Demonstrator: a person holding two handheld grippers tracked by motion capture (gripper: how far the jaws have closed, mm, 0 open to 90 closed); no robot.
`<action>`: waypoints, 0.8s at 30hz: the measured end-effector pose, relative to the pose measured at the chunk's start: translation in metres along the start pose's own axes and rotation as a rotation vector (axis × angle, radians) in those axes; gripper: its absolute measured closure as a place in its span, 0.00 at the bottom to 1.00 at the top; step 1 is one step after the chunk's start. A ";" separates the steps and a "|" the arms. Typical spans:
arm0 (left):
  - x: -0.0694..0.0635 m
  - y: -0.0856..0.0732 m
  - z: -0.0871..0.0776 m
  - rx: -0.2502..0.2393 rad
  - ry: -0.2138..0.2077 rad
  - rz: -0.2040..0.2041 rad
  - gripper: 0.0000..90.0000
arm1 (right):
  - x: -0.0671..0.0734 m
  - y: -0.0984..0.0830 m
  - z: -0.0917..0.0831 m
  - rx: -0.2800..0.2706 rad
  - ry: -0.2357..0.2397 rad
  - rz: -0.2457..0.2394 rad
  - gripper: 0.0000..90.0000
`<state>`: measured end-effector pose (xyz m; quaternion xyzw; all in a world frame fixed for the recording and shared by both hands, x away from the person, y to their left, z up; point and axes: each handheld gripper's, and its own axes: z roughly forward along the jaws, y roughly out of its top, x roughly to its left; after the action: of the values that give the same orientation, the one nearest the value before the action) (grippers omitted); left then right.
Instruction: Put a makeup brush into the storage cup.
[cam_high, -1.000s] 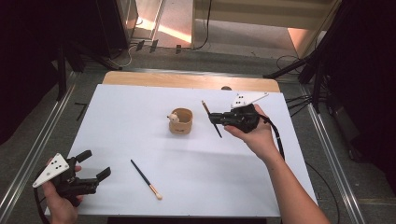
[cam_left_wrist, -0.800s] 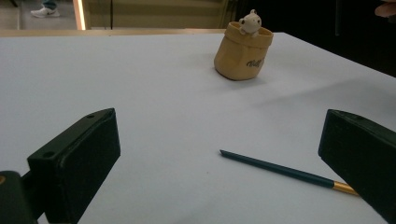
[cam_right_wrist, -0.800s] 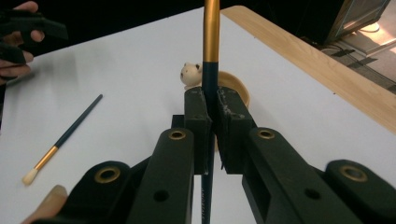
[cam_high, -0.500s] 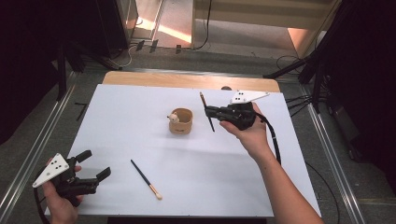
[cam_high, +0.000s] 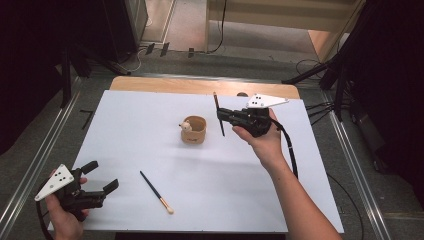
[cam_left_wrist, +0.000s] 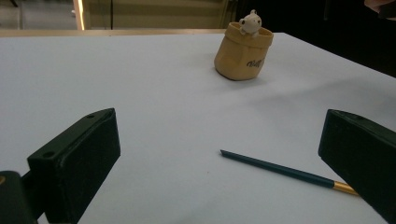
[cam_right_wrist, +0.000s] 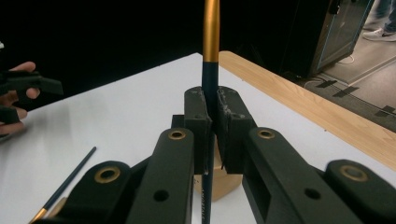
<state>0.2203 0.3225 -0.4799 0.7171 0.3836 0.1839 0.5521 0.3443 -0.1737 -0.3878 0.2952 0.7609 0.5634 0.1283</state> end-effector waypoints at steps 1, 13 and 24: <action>0.000 0.000 0.000 0.001 0.000 0.001 0.00 | 0.000 0.000 0.000 -0.005 -0.004 0.001 0.94; 0.001 0.000 0.000 -0.007 0.001 -0.006 0.00 | 0.000 0.005 0.005 -0.059 -0.023 0.016 0.94; 0.001 0.000 -0.001 -0.005 0.001 -0.005 0.00 | 0.001 0.010 0.013 -0.098 -0.027 0.037 0.94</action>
<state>0.2205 0.3237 -0.4801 0.7148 0.3852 0.1838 0.5540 0.3539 -0.1610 -0.3828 0.3103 0.7250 0.5982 0.1423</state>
